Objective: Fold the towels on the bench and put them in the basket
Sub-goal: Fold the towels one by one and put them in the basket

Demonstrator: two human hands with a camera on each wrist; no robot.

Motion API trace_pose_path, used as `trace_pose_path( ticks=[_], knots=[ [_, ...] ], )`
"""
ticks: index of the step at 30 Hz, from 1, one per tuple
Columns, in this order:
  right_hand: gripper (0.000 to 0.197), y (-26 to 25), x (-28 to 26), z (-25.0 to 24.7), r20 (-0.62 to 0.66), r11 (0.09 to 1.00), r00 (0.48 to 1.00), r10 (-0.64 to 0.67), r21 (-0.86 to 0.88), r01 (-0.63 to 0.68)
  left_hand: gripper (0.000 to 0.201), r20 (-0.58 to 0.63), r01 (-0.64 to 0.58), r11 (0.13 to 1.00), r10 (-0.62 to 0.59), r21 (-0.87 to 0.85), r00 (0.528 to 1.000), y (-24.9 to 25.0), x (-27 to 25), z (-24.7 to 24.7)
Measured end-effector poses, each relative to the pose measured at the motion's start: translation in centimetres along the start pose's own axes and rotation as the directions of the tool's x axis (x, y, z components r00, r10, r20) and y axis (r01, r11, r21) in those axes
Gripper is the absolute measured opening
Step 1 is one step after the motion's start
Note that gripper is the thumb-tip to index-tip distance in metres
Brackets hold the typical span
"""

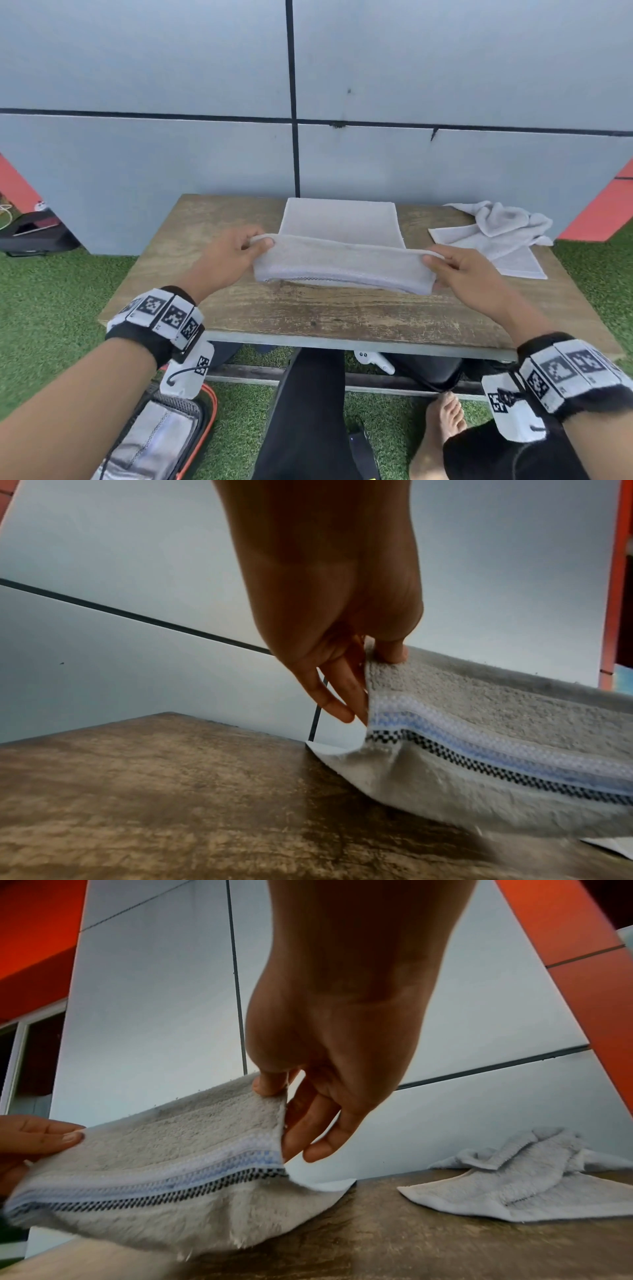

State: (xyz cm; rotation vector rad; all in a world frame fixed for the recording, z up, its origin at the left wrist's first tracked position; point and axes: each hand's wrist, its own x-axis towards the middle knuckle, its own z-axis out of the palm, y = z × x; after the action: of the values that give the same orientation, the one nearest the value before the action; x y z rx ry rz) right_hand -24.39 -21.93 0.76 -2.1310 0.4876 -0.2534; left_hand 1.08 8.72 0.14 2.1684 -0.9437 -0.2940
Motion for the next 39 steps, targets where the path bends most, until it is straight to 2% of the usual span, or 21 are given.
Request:
trace_pose_path(
  ticks=[4,8,10,11,16,20,22,25,29,32,35,39],
  knots=[
    [0.022,-0.7,-1.2,-1.0,0.130,0.995,0.987,0.094,0.030,-0.099,0.028,0.186,0.067,0.998,-0.065,-0.004,0.980,0.9,-0.9,-0.5],
    [0.025,-1.2,-1.4,-2.1,0.345,0.972,0.916,0.206,0.036,-0.232,0.029,0.466,0.227,0.958,-0.123,-0.173,0.876,2.5,-1.5,-0.8],
    [0.026,-1.3,-1.1,-2.5,0.362,0.961,0.906,0.217,0.086,-0.265,0.029,0.522,0.274,0.934,-0.121,-0.227,0.844,3.0,-1.4,-1.0],
    [0.025,-1.4,-0.8,-2.6,0.339,0.957,0.915,0.219,0.110,-0.270,0.028,0.524,0.282,0.929,-0.120,-0.242,0.843,3.2,-1.1,-0.9],
    [0.032,-1.0,1.2,-2.3,0.157,0.962,0.963,0.221,0.126,-0.241,0.029,0.357,0.277,0.921,-0.171,-0.272,0.918,2.0,1.1,0.3],
    [0.023,0.5,3.7,-1.3,0.016,0.962,0.971,0.240,0.129,-0.240,0.022,0.186,0.273,0.932,-0.232,-0.237,0.955,0.4,3.5,2.5],
    [0.023,1.1,5.3,-0.6,-0.026,0.960,0.966,0.258,0.122,-0.253,0.017,0.091,0.289,0.924,-0.275,-0.250,0.957,0.1,4.8,3.5],
    [0.031,1.9,8.2,0.0,-0.102,0.966,0.961,0.258,0.025,-0.257,0.015,-0.021,0.284,0.928,-0.297,-0.241,0.955,0.0,7.4,4.5],
    [0.038,3.5,13.2,0.0,-0.194,0.972,0.960,0.203,-0.081,-0.222,0.014,-0.133,0.292,0.935,-0.321,-0.201,0.938,-0.9,11.5,5.0],
    [0.042,4.6,16.8,0.2,-0.247,0.960,0.955,0.163,-0.184,-0.211,0.016,-0.172,0.282,0.953,-0.297,-0.107,0.939,-1.8,14.3,5.6],
    [0.044,6.1,19.4,1.2,-0.247,0.932,0.956,0.161,-0.282,-0.229,0.017,-0.205,0.308,0.950,-0.292,0.054,0.934,-3.2,16.6,6.7],
    [0.031,8.7,21.1,2.8,-0.208,0.885,0.951,0.229,-0.362,-0.292,0.014,-0.202,0.346,0.924,-0.311,0.164,0.929,-4.9,18.4,8.6]
  ],
)
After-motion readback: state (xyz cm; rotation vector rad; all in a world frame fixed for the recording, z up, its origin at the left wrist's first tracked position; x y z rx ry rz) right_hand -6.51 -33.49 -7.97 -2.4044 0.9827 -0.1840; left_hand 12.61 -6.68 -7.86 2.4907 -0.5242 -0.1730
